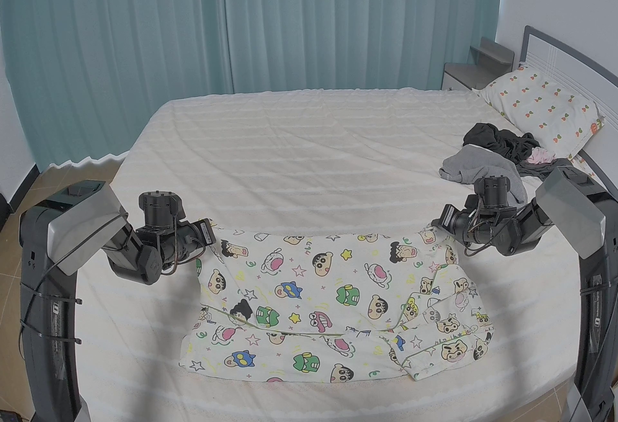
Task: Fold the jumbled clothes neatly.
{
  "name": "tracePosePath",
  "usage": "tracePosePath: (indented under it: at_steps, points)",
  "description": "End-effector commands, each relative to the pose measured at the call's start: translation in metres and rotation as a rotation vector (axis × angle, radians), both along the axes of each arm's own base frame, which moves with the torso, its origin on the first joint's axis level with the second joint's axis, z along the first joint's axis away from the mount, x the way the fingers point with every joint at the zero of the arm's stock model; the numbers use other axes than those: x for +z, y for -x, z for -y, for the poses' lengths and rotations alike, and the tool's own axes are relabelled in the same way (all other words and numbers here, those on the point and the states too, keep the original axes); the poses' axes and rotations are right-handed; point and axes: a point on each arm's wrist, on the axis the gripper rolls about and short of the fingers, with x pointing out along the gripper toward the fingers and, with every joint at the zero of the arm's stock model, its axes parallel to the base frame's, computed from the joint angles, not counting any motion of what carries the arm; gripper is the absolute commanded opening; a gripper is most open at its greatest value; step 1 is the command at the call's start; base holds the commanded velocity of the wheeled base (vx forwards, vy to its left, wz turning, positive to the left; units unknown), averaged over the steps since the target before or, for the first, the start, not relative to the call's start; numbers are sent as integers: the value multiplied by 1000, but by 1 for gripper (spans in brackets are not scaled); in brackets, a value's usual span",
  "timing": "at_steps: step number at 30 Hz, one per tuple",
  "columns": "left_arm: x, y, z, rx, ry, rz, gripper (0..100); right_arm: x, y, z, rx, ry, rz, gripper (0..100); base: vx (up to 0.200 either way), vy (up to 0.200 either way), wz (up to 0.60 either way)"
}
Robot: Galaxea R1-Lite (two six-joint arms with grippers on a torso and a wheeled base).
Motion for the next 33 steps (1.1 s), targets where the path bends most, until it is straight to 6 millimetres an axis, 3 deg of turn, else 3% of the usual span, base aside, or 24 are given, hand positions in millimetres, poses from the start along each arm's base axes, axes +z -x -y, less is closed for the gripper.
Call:
tracePosePath:
  at_steps: [1,10,18,26,33]
  points:
    - [3,10,-1,-6,-9,0,0,18,14,2,29,-8,12,0,0,0,0]
    - [2,14,-2,-14,-19,55,0,29,38,2,82,-42,37,0,0,0,0]
    - [0,15,-1,-20,-17,51,0,31,39,5,77,-43,43,0,0,0,0]
    - [-4,30,-3,-22,-17,56,0,33,58,7,109,-49,13,0,0,0,0]
    - [-10,53,-5,-37,-21,40,0,24,88,8,187,29,-28,0,0,0,0]
